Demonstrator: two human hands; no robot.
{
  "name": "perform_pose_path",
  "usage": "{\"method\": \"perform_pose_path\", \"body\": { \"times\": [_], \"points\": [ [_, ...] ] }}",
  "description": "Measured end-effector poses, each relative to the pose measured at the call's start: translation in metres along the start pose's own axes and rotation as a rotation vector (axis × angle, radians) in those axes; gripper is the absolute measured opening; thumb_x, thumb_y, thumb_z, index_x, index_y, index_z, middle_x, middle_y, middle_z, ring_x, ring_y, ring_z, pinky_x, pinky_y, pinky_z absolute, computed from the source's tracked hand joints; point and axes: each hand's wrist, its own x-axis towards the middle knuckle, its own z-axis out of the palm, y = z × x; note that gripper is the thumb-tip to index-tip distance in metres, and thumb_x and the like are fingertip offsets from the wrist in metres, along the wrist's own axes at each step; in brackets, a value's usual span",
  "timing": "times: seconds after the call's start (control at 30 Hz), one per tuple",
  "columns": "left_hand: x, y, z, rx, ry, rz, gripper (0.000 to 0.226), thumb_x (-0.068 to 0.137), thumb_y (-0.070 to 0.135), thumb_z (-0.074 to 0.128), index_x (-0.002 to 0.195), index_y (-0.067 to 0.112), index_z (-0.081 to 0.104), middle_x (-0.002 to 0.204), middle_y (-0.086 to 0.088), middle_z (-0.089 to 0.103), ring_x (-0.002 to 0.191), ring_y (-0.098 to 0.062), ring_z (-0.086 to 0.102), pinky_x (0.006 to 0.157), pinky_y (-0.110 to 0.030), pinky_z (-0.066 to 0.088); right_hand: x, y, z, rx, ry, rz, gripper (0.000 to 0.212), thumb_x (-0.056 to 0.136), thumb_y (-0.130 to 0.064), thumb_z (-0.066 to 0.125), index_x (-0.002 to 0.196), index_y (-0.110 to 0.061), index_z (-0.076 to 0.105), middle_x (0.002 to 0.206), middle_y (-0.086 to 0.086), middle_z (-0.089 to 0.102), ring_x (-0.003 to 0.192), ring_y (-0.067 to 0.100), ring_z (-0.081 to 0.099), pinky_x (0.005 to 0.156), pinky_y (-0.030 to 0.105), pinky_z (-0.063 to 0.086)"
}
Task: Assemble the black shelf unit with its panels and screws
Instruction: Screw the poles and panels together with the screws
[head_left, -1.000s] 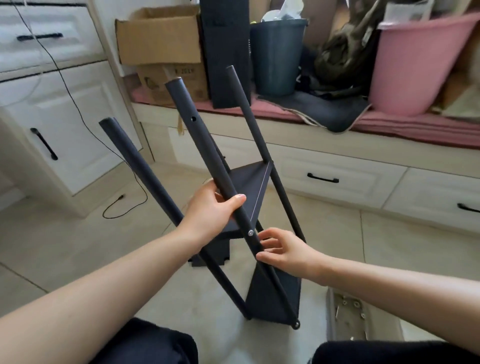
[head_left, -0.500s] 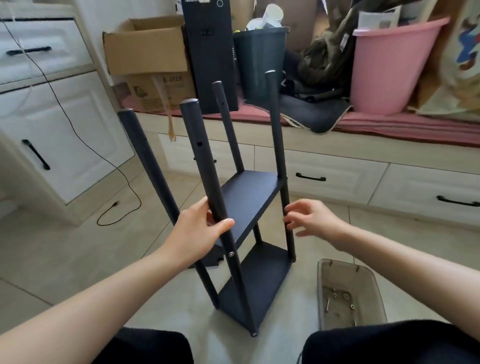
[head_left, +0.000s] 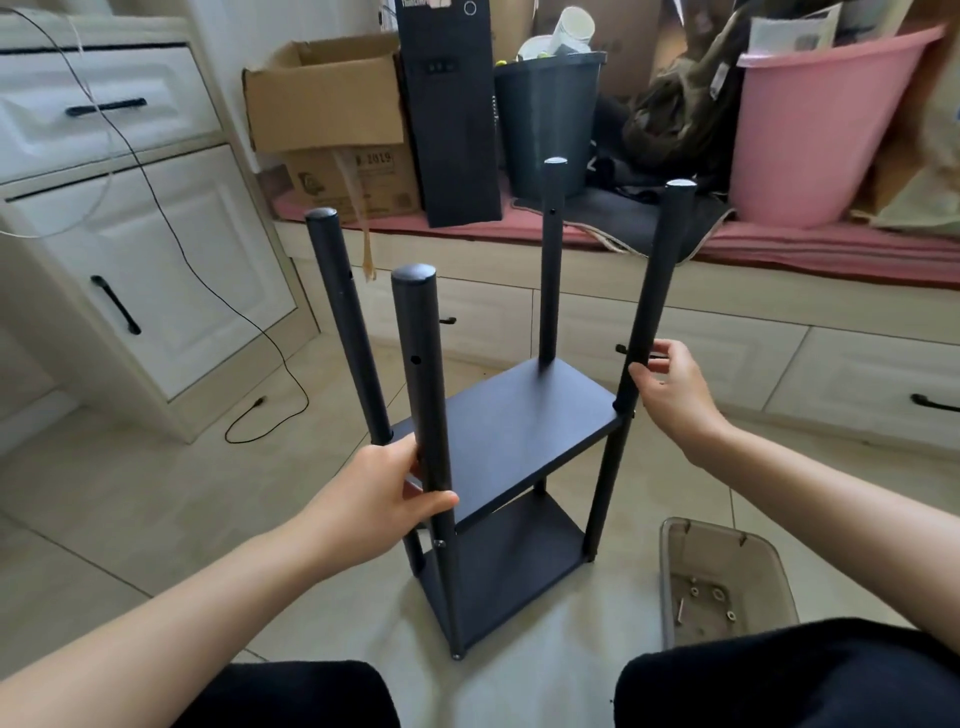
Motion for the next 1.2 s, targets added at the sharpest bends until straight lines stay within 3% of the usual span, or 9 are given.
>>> {"method": "perform_pose_path", "body": {
  "times": [0.2, 0.33, 0.47, 0.53, 0.7, 0.87, 1.0, 1.13, 1.2],
  "points": [
    [-0.003, -0.001, -0.005, 0.002, 0.012, 0.028, 0.023, 0.088, 0.028, 0.076, 0.086, 0.035, 0.054, 0.082, 0.018, 0.068, 0.075, -0.004, 0.068, 0.073, -0.033, 0.057, 0.004, -0.005, -0.002, 0.015, -0.076, 0.015, 0.025, 0.099, -0.027, 0.059, 0.121, -0.031, 0.047, 0.101, -0.008, 0.056, 0.091, 0.009, 0.059, 0.072, 0.03, 0.051],
    [-0.004, 0.001, -0.012, -0.058, 0.067, 0.106, 0.027, 0.085, 0.023, 0.079, 0.082, 0.038, 0.057, 0.08, 0.017, 0.068, 0.075, -0.006, 0.071, 0.071, -0.034, 0.058, 0.007, -0.012, -0.004, 0.086, -0.055, 0.058, 0.013, 0.101, -0.025, 0.054, 0.114, -0.024, 0.052, 0.101, -0.003, 0.058, 0.096, 0.02, 0.062, 0.068, 0.031, 0.054],
    [0.0, -0.001, -0.02, -0.12, 0.169, 0.083, 0.026, 0.083, 0.015, 0.08, 0.084, 0.035, 0.064, 0.08, 0.013, 0.071, 0.077, -0.008, 0.072, 0.076, -0.039, 0.06, 0.0, -0.016, -0.003, 0.095, -0.013, 0.091, 0.016, 0.102, -0.02, 0.053, 0.117, -0.019, 0.05, 0.103, 0.001, 0.06, 0.102, 0.027, 0.061, 0.082, 0.045, 0.057],
    [0.005, -0.003, -0.021, -0.152, 0.227, 0.051, 0.022, 0.082, 0.013, 0.081, 0.089, 0.028, 0.067, 0.079, 0.01, 0.073, 0.076, -0.009, 0.073, 0.079, -0.041, 0.06, -0.009, -0.016, -0.007, 0.091, 0.006, 0.092, 0.015, 0.101, -0.019, 0.053, 0.116, -0.018, 0.049, 0.103, 0.005, 0.059, 0.099, 0.029, 0.062, 0.073, 0.043, 0.059],
    [0.021, -0.003, -0.02, -0.145, 0.332, 0.018, 0.025, 0.084, 0.014, 0.08, 0.104, 0.026, 0.07, 0.088, 0.013, 0.074, 0.078, -0.002, 0.071, 0.08, -0.041, 0.06, -0.033, -0.012, -0.027, 0.067, 0.006, 0.071, 0.014, 0.1, -0.018, 0.055, 0.11, -0.022, 0.046, 0.102, 0.016, 0.058, 0.084, 0.03, 0.067, 0.067, 0.051, 0.062],
    [0.04, 0.007, -0.01, -0.131, 0.395, 0.032, 0.024, 0.087, 0.016, 0.077, 0.107, 0.027, 0.068, 0.091, 0.012, 0.074, 0.081, -0.003, 0.072, 0.082, -0.042, 0.06, -0.047, -0.006, -0.053, 0.081, 0.002, 0.063, 0.015, 0.099, -0.018, 0.057, 0.107, -0.024, 0.046, 0.102, 0.016, 0.059, 0.089, 0.03, 0.067, 0.051, 0.032, 0.058],
    [0.056, 0.015, 0.003, -0.165, 0.377, 0.043, 0.026, 0.089, 0.012, 0.075, 0.113, 0.018, 0.067, 0.098, 0.001, 0.074, 0.087, -0.016, 0.073, 0.086, -0.046, 0.059, -0.052, -0.004, -0.073, 0.054, 0.017, 0.047, 0.016, 0.099, -0.019, 0.059, 0.106, -0.025, 0.046, 0.1, 0.016, 0.06, 0.09, 0.029, 0.067, 0.059, 0.043, 0.062],
    [0.069, 0.024, 0.013, -0.149, 0.369, 0.078, 0.026, 0.088, 0.008, 0.075, 0.112, 0.015, 0.067, 0.097, 0.003, 0.073, 0.092, -0.017, 0.073, 0.089, -0.04, 0.057, -0.056, -0.003, -0.087, 0.051, 0.055, 0.038, 0.022, 0.098, -0.017, 0.061, 0.113, -0.023, 0.047, 0.096, 0.015, 0.06, 0.086, 0.029, 0.067, 0.061, 0.05, 0.062],
    [0.075, 0.027, 0.017, -0.182, 0.359, 0.067, 0.027, 0.089, 0.006, 0.074, 0.113, 0.015, 0.067, 0.098, 0.0, 0.073, 0.095, -0.019, 0.072, 0.093, -0.044, 0.057, -0.057, -0.002, -0.09, 0.049, 0.066, 0.033, 0.022, 0.097, -0.016, 0.061, 0.112, -0.023, 0.047, 0.095, 0.015, 0.06, 0.087, 0.031, 0.066, 0.061, 0.052, 0.061]
  ]
}}
